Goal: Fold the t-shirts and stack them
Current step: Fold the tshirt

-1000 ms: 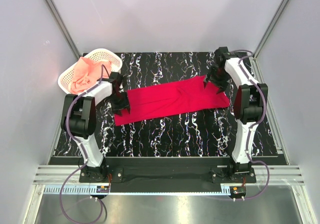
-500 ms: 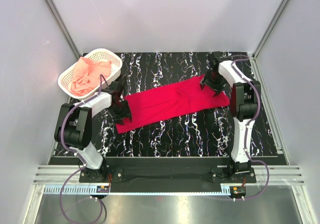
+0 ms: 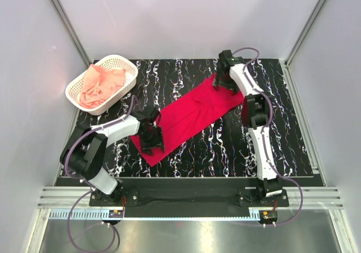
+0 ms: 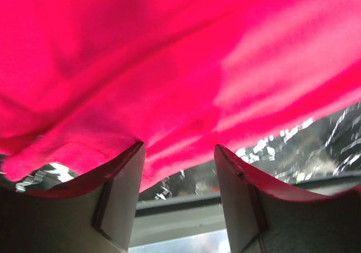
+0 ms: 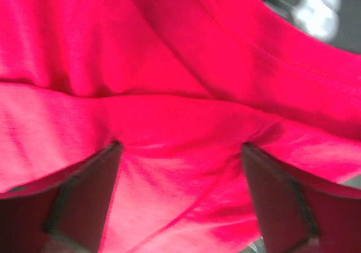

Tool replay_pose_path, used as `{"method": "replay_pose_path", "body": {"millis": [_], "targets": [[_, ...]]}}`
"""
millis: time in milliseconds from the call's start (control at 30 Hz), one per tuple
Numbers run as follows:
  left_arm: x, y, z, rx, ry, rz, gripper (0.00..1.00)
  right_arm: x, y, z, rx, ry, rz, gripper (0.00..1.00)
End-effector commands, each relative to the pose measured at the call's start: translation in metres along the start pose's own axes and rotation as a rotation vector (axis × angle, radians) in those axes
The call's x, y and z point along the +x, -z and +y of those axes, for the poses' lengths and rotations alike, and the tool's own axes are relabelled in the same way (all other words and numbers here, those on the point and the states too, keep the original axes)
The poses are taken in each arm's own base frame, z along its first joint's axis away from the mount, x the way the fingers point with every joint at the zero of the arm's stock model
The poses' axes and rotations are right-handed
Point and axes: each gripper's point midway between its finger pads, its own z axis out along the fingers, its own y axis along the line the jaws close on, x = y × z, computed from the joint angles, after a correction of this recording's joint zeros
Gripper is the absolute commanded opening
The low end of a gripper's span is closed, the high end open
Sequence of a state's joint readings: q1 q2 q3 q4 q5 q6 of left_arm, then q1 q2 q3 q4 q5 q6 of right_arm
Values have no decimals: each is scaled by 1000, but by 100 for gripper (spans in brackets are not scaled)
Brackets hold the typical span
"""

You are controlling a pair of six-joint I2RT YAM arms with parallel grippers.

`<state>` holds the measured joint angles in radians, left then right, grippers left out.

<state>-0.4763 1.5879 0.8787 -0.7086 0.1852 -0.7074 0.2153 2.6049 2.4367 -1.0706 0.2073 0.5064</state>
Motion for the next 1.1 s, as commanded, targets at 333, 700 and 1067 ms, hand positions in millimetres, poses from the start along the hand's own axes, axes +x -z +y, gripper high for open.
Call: {"method": "replay_pose_path", "body": {"millis": [333, 700, 1067], "targets": [[19, 90, -96, 239, -150, -122, 69, -48, 87, 131, -443, 81, -245, 100], [-65, 163, -87, 216, -175, -391, 69, 30, 194, 76, -324, 311, -93, 100], [-23, 270, -22, 265, -58, -713, 73, 244, 236, 147, -462, 666, 40, 85]]}}
